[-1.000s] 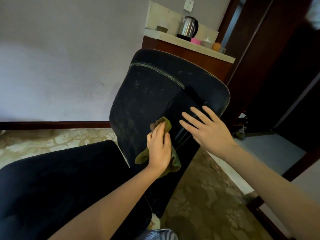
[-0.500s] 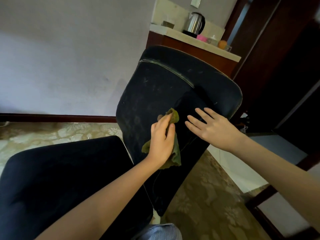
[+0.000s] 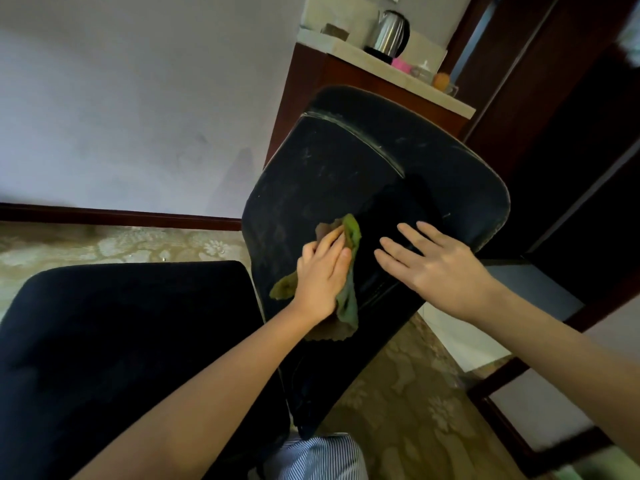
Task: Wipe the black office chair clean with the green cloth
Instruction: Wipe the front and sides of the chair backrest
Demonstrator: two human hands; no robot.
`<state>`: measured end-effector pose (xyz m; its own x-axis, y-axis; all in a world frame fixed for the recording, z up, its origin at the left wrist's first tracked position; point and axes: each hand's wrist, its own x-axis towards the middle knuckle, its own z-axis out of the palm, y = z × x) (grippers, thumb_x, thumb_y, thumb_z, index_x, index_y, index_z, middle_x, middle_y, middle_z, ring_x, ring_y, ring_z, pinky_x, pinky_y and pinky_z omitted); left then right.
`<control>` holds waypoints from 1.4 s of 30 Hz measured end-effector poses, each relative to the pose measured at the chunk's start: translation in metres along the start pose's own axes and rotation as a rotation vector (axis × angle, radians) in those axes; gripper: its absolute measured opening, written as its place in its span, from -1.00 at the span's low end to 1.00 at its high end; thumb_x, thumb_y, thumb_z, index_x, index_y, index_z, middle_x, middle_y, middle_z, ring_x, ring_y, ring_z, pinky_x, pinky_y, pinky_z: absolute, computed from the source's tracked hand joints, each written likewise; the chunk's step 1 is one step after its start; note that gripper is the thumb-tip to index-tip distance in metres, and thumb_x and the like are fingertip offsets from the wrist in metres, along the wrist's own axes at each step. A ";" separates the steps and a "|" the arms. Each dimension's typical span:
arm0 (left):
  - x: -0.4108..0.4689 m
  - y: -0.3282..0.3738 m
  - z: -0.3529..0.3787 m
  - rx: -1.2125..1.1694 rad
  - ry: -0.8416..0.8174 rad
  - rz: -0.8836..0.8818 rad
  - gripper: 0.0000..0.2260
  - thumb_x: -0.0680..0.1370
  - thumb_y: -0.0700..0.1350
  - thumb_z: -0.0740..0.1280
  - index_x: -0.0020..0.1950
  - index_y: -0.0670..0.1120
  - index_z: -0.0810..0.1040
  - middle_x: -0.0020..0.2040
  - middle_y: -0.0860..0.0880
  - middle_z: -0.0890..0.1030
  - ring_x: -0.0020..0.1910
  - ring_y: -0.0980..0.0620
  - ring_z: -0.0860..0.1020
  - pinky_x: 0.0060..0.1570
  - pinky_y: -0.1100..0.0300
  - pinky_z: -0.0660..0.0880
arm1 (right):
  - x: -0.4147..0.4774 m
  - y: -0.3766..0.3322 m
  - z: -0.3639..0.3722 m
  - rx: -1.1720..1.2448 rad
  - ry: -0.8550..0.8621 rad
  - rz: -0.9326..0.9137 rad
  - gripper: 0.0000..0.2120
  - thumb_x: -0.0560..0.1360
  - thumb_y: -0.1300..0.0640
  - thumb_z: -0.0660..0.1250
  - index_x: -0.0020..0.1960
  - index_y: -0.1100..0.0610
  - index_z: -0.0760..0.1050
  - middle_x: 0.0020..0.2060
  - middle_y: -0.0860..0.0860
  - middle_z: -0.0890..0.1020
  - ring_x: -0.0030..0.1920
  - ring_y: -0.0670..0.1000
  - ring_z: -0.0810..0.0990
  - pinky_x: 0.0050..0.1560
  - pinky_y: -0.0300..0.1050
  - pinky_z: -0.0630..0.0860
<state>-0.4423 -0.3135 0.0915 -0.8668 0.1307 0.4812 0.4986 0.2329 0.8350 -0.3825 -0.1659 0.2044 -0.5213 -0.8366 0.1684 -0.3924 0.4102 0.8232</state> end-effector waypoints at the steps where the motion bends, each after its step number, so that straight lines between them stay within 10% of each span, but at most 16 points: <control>1: -0.008 -0.009 -0.001 0.042 -0.009 0.012 -0.65 0.65 -0.04 0.03 0.44 -0.04 0.27 0.42 0.00 0.30 0.23 -0.02 0.28 0.27 0.21 0.17 | 0.000 0.000 0.000 0.000 0.004 0.002 -0.64 0.44 0.28 0.09 0.02 0.23 0.65 -0.04 0.16 0.68 -0.04 0.27 0.65 -0.06 0.16 0.58; 10: -0.039 -0.004 0.003 -0.015 -0.046 0.067 -0.62 0.63 0.09 -0.04 0.45 0.10 0.09 0.40 0.24 0.09 0.37 0.07 0.20 0.14 0.63 -0.07 | 0.002 -0.002 -0.004 0.090 0.017 0.038 -0.61 0.40 0.30 0.07 -0.01 0.22 0.66 -0.06 0.14 0.69 -0.03 0.22 0.66 -0.04 0.17 0.57; 17: 0.012 0.018 -0.004 0.076 -0.144 0.354 -0.52 0.59 0.11 -0.11 0.48 0.00 0.16 0.46 0.13 0.17 0.20 0.04 0.32 0.10 0.48 0.13 | 0.003 -0.005 -0.008 0.112 0.043 0.008 -0.65 0.42 0.27 0.10 -0.09 0.21 0.67 -0.11 0.13 0.69 -0.05 0.15 0.67 -0.04 0.13 0.58; 22: 0.024 0.000 -0.006 0.162 -0.132 0.186 -0.58 0.65 -0.01 -0.06 0.52 -0.02 0.10 0.52 0.03 0.11 0.25 -0.06 0.32 0.11 0.24 0.22 | 0.000 -0.006 -0.006 0.115 0.057 0.007 -0.69 0.40 0.31 0.15 -0.06 0.23 0.66 -0.08 0.13 0.69 -0.04 0.15 0.67 -0.01 0.18 0.56; 33: -0.062 -0.029 -0.018 -0.027 -0.206 -0.081 -0.62 0.66 -0.06 -0.03 0.48 0.07 0.01 0.52 0.08 0.06 0.47 0.06 0.09 0.23 0.42 -0.05 | 0.004 -0.023 -0.032 0.246 -0.056 0.034 -0.48 -0.03 0.41 0.61 -0.07 0.29 0.64 -0.11 0.18 0.69 -0.08 0.19 0.68 -0.07 0.23 0.55; 42: -0.037 0.022 -0.024 0.000 -0.245 0.205 -0.61 0.66 -0.06 -0.03 0.50 0.04 0.04 0.51 0.09 0.07 0.45 0.12 0.09 0.19 0.51 0.01 | 0.005 -0.026 -0.044 0.236 -0.074 0.053 -0.56 0.04 0.40 0.58 -0.09 0.26 0.65 -0.12 0.16 0.69 -0.07 0.15 0.68 -0.04 0.17 0.57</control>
<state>-0.3992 -0.3367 0.0986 -0.7232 0.4029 0.5609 0.6631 0.1781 0.7270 -0.3415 -0.1971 0.2075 -0.5965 -0.7863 0.1611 -0.5241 0.5336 0.6638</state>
